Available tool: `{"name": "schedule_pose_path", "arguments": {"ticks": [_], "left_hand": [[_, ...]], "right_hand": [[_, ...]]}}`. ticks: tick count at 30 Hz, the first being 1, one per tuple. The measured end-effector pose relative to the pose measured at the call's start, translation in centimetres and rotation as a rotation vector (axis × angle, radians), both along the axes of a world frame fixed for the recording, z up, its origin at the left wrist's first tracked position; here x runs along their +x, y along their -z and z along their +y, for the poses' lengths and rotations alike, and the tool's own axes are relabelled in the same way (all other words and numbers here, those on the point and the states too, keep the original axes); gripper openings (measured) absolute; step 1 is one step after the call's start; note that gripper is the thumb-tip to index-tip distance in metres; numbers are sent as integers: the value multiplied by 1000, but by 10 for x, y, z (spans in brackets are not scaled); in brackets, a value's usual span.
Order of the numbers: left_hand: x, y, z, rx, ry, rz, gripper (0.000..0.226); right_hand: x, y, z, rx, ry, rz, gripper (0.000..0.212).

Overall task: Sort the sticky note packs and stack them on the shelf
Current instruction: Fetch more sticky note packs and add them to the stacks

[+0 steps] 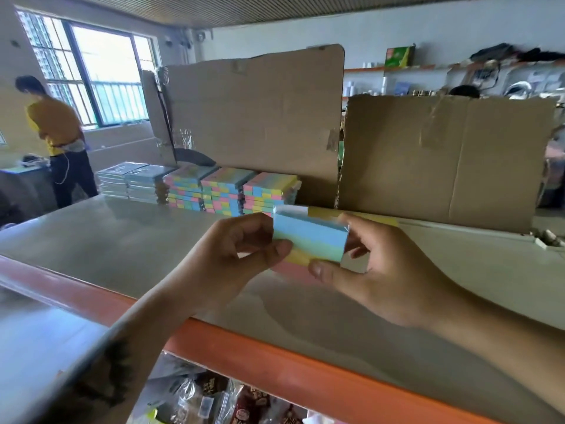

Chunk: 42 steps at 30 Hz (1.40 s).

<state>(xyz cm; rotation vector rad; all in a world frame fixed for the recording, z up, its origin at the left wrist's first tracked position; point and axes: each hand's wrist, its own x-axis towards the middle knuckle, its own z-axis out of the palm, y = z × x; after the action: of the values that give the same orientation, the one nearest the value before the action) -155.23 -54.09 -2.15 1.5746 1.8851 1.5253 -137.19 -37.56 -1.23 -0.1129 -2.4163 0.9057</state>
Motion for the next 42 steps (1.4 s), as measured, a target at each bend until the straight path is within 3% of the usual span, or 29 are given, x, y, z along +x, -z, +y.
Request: {"name": "schedule_pose_path", "arguments": {"ticks": [3,5,7,12,18,22,26,27,29,30,33,35,42], "left_hand": [[0,0,1,31,-6,6,41],[1,0,2,24,-27,17,28],[2,-1,3,12,-16,1,22],[4,-1,4,-22,41,-29,29],[9,-7,2,-86,72,27,28],[4,-8,-6,-154,79,19,45],[-9,-16,-25,-379,-49,291,71],[-13,-19,-31,-412,-23,211,75],[-19,-23,-43,-404,-24,89,76],[-22,-23,-47,-404,-68,133,76],[-29,-21,-53,-641,-258,522,82],[-26,-16,-54,-815,-291,637,79],[-25,-10,-53,-828,-319,626,78]], "right_hand": [[0,1,3,44,64,-8,47],[1,-1,5,78,67,40,64],[3,-3,5,239,39,95,75],[4,-11,3,691,-39,50,59],[1,-14,8,880,-64,34,61],[2,-17,8,797,-26,58,65],[-7,-28,7,646,37,-28,74],[-13,-33,7,611,59,-64,78],[-27,-42,9,558,105,-126,83],[-37,-47,12,544,130,-143,83],[-74,-60,21,465,203,-163,75],[-106,-65,30,415,227,-151,70],[-172,-59,58,344,284,-189,91]]}}
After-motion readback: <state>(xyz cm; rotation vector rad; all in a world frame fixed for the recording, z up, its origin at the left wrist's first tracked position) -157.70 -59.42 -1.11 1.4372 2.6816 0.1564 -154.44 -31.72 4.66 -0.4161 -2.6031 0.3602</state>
